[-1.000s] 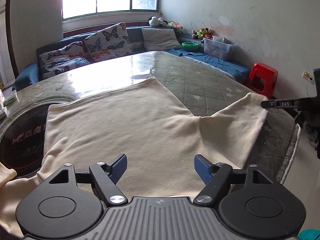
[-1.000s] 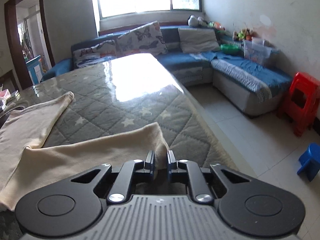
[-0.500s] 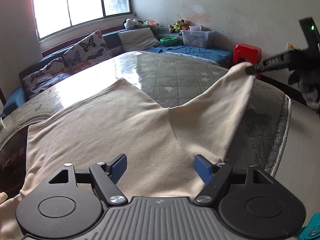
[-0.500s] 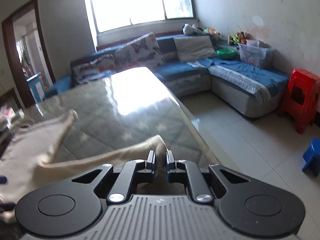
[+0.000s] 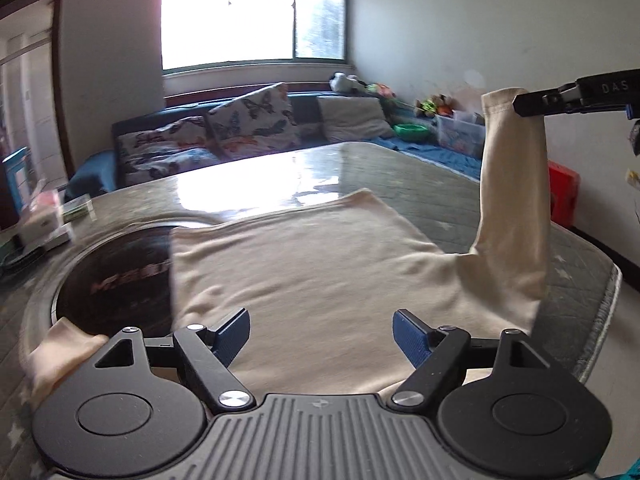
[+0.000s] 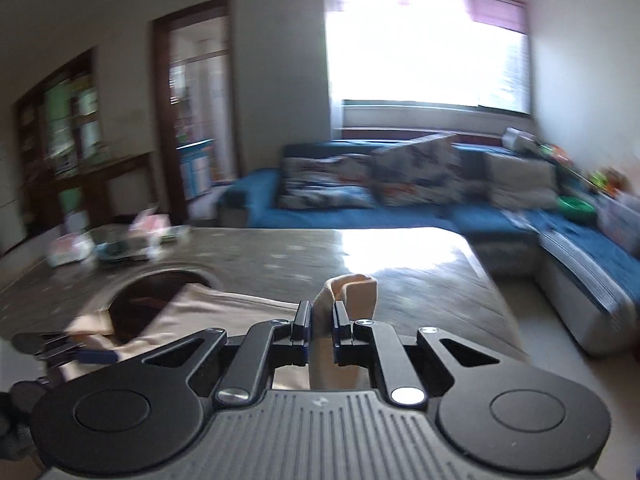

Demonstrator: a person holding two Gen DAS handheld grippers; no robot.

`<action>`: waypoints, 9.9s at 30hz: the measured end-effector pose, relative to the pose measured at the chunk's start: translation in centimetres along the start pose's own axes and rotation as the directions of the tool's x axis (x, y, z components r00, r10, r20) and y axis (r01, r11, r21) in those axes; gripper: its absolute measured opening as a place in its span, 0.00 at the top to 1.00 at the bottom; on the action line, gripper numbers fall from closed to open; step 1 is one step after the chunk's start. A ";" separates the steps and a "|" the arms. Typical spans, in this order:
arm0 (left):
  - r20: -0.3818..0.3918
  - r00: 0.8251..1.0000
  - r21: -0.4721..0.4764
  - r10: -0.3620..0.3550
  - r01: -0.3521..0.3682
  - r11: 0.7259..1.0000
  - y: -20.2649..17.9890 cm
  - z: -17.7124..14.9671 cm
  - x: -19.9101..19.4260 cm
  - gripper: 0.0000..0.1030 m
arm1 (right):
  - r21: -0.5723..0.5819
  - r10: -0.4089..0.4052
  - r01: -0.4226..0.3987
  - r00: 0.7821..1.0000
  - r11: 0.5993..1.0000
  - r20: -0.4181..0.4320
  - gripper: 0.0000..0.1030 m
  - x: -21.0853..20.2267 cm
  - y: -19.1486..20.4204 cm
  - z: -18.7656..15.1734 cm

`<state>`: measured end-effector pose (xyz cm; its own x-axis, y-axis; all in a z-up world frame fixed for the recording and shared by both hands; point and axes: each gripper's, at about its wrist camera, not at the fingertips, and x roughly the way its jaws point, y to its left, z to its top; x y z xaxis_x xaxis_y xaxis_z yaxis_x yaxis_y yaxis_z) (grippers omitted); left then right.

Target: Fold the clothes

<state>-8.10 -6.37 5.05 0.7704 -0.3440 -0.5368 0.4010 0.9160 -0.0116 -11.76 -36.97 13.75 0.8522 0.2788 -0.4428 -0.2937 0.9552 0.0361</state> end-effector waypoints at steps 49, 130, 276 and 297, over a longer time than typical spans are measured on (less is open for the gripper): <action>0.012 0.994 0.052 0.107 -0.107 0.993 -1.4 2.8 0.7 0.96 | -0.047 0.172 -0.189 0.955 0.981 -0.244 0.81 7.4 -1.5 -8.3; 0.205 0.968 -0.330 -0.143 0.206 0.921 4.2 3.7 -4.0 0.95 | -0.211 0.305 -0.378 0.901 0.902 -0.309 0.81 10.5 8.6 -6.6; -0.007 0.998 0.279 -0.064 0.063 0.958 0.3 -2.6 -1.7 0.69 | -0.191 0.328 -0.407 0.881 0.893 -0.341 0.87 7.7 6.5 -7.5; 0.064 0.994 0.363 -0.085 0.056 0.930 -1.2 -4.4 -8.4 0.93 | -0.247 0.326 -0.384 0.913 0.890 -0.247 0.93 1.4 7.0 -7.4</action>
<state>-17.25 -3.70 5.88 0.7637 -0.4332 -0.4787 0.5963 0.7576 0.2656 -15.84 -30.62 6.72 0.5751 0.5412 -0.6134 -0.6957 0.7181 -0.0186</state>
